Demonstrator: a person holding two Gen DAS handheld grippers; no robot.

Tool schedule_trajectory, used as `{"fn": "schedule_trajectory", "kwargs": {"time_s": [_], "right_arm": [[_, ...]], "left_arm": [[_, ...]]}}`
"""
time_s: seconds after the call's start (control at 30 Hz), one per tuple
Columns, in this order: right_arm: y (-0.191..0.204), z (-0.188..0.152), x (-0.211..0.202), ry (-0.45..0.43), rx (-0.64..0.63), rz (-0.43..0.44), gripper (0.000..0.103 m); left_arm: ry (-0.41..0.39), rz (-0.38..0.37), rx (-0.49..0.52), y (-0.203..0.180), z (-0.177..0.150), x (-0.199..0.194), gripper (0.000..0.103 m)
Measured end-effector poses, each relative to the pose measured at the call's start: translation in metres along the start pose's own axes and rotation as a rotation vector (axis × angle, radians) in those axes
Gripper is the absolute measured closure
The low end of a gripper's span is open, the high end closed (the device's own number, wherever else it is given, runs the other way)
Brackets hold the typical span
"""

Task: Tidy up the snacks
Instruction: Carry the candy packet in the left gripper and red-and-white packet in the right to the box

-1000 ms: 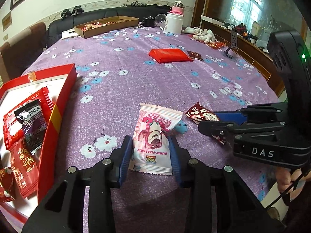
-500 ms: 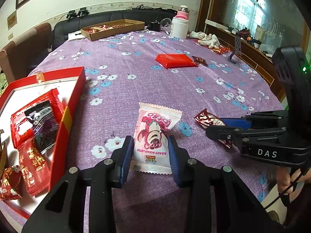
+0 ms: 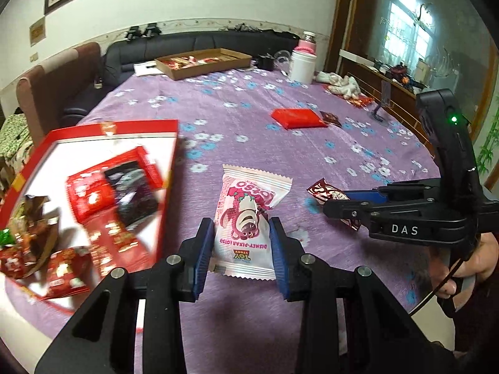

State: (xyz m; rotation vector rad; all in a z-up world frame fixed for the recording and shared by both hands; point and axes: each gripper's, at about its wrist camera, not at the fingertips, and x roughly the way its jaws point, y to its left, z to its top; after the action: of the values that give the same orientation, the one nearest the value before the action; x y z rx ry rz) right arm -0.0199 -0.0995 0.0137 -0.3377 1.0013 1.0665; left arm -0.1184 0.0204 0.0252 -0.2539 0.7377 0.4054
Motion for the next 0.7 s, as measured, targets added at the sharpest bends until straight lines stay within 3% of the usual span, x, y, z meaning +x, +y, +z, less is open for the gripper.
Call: {"fn": "schedule_trajectory", "kwargs": {"time_s": [0.47, 0.7], "right_arm": [[0.092, 0.031, 0.009, -0.02, -0.197, 0.073, 0.076], [0.117, 0.035, 0.014, -0.013, -0.249, 0.09, 0.076]], "left_arm": [[-0.067, 0.175, -0.125, 0.079, -0.009, -0.034, 0.07], [-0.098, 0.259, -0.152, 0.108, -0.008, -0.043, 0.07]]}}
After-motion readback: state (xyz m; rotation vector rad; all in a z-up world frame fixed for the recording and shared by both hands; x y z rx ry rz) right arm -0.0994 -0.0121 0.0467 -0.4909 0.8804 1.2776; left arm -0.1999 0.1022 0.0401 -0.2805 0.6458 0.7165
